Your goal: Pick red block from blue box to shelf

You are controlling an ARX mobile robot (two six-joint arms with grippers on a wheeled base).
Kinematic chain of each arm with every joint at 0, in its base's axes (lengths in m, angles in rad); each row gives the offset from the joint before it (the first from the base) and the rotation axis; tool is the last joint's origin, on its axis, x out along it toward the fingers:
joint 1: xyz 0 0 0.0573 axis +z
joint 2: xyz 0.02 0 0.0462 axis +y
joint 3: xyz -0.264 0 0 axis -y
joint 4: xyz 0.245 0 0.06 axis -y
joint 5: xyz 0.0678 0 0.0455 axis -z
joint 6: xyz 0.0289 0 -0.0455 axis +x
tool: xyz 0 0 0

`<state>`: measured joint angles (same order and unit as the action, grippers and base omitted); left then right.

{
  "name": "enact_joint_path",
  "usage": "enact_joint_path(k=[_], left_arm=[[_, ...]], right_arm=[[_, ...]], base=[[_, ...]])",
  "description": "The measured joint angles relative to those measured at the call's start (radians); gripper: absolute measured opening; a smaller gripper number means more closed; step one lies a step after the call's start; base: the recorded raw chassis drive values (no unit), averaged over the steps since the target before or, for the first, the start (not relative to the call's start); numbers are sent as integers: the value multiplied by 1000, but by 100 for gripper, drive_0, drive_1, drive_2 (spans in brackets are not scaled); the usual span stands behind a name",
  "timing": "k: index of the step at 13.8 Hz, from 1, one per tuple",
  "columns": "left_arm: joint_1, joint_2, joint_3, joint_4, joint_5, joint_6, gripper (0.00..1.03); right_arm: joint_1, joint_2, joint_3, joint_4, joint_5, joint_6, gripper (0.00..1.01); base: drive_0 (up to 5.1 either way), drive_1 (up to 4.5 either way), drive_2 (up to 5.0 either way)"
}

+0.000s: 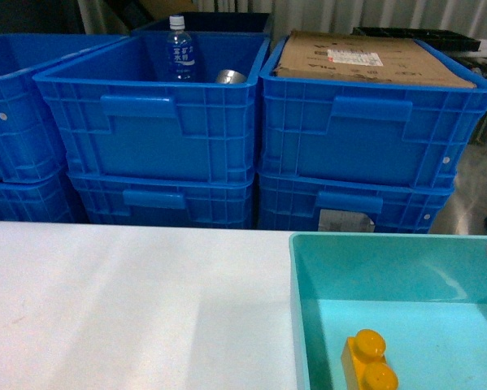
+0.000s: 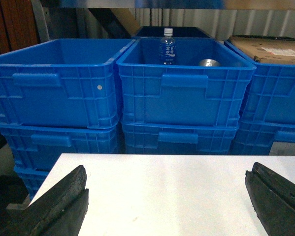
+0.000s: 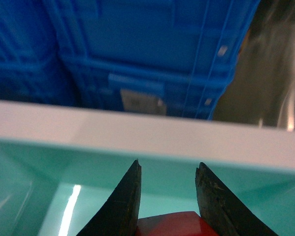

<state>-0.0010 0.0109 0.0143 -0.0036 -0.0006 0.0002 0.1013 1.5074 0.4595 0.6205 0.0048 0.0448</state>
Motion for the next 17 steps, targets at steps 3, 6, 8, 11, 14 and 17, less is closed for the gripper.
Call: enact_joint_path(k=[3,6,8,11,14,17], left_arm=[[0,0,0,0,0,0,98],[0,0,0,0,0,0,98],[0,0,0,0,0,0,98],[0,0,0,0,0,0,98],[0,0,0,0,0,0,98],[0,0,0,0,0,0,98]], right_arm=[[-97,-231,-48,61,15,-27,28],[-148,-367,-135,125,17,-43,28],[-157,-454,-188,188,6,-50,28],[-182,-591,-272,170,3,-56,28],[-211,-602,-309,206,-57,-53,28],[-253,-564,-229,-71,-190,-4,28]], base=[[0,0,0],[0,0,0],[0,0,0],[0,0,0],[0,0,0],[0,0,0]])
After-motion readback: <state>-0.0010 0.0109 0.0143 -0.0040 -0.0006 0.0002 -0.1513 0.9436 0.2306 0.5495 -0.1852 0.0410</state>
